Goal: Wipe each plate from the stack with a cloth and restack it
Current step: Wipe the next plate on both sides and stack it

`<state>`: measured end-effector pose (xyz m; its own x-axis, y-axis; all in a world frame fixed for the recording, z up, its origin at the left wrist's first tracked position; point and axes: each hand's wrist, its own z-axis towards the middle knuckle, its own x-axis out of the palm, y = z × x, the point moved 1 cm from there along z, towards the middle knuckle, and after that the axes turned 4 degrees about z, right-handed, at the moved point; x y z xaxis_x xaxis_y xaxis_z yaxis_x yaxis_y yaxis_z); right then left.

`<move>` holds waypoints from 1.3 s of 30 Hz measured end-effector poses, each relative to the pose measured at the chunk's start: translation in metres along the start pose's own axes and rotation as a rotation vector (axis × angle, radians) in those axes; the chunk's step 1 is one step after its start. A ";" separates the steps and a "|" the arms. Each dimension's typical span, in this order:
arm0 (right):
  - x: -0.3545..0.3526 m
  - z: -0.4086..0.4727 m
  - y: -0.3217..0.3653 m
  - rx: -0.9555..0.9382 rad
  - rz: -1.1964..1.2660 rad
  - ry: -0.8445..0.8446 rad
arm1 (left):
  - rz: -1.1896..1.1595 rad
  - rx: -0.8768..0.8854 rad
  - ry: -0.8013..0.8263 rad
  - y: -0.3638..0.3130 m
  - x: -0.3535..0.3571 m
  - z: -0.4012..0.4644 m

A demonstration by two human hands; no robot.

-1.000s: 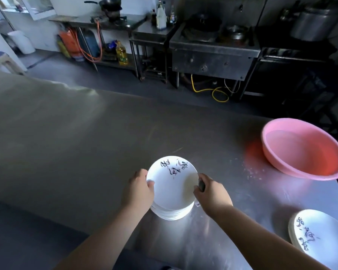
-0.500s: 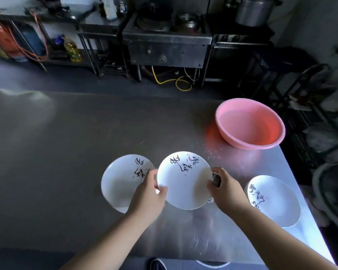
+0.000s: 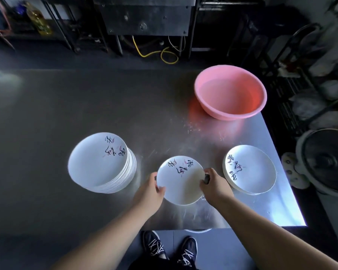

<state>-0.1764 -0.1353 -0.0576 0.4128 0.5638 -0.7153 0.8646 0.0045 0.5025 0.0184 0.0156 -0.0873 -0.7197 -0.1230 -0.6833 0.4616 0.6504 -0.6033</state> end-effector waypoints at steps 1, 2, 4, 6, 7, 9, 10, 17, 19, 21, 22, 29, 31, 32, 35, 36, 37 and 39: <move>0.001 0.002 -0.003 0.001 -0.008 -0.001 | 0.015 -0.006 0.008 0.000 0.003 0.001; 0.002 0.003 -0.005 -0.003 -0.019 -0.003 | 0.034 -0.010 0.012 0.001 0.006 0.001; 0.003 0.005 -0.009 -0.018 -0.030 0.001 | 0.077 -0.013 0.013 0.003 0.011 0.003; 0.004 0.007 -0.014 -0.039 -0.056 0.026 | 0.098 -0.017 0.009 0.006 0.014 0.004; 0.004 0.008 -0.016 -0.050 -0.082 0.037 | 0.104 -0.015 0.004 0.007 0.015 0.005; 0.002 0.009 -0.018 -0.071 -0.141 0.020 | 0.110 -0.010 -0.012 0.007 0.017 0.005; 0.001 0.009 -0.017 -0.094 -0.168 -0.016 | 0.123 -0.002 -0.022 0.008 0.018 0.005; 0.006 0.013 0.013 -0.530 -0.121 -0.115 | 0.360 0.191 -0.219 0.025 0.028 0.002; 0.019 0.015 0.018 -0.591 -0.120 0.095 | 0.467 0.235 -0.225 0.031 0.030 0.002; 0.031 0.015 0.019 -0.595 -0.289 0.264 | 0.531 0.271 -0.190 0.040 0.035 0.003; 0.035 0.014 0.018 -0.582 -0.397 0.293 | 0.561 0.295 -0.183 0.043 0.037 0.004; 0.062 0.005 0.016 -0.854 -0.727 0.197 | 0.687 0.324 -0.124 0.043 0.040 0.006; 0.067 0.014 0.019 -0.818 -0.756 0.239 | 0.671 0.329 -0.132 0.043 0.039 0.006; 0.069 0.020 0.021 -0.777 -0.761 0.249 | 0.663 0.326 -0.130 0.043 0.039 0.007; 0.069 0.025 0.024 -0.732 -0.731 0.303 | 0.664 0.319 -0.111 0.044 0.038 0.008; 0.068 0.022 0.020 -0.768 -0.704 0.317 | 0.672 0.322 -0.109 0.045 0.038 0.008; 0.066 0.015 0.014 -0.827 -0.681 0.331 | 0.677 0.322 -0.109 0.045 0.039 0.009; 0.059 -0.001 -0.004 -0.939 -0.631 0.409 | 0.664 0.316 -0.117 0.045 0.039 0.009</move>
<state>-0.1559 -0.1015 -0.1015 -0.2764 0.4647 -0.8412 0.2650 0.8782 0.3981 0.0156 0.0334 -0.1452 -0.1854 0.1308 -0.9739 0.9202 0.3708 -0.1254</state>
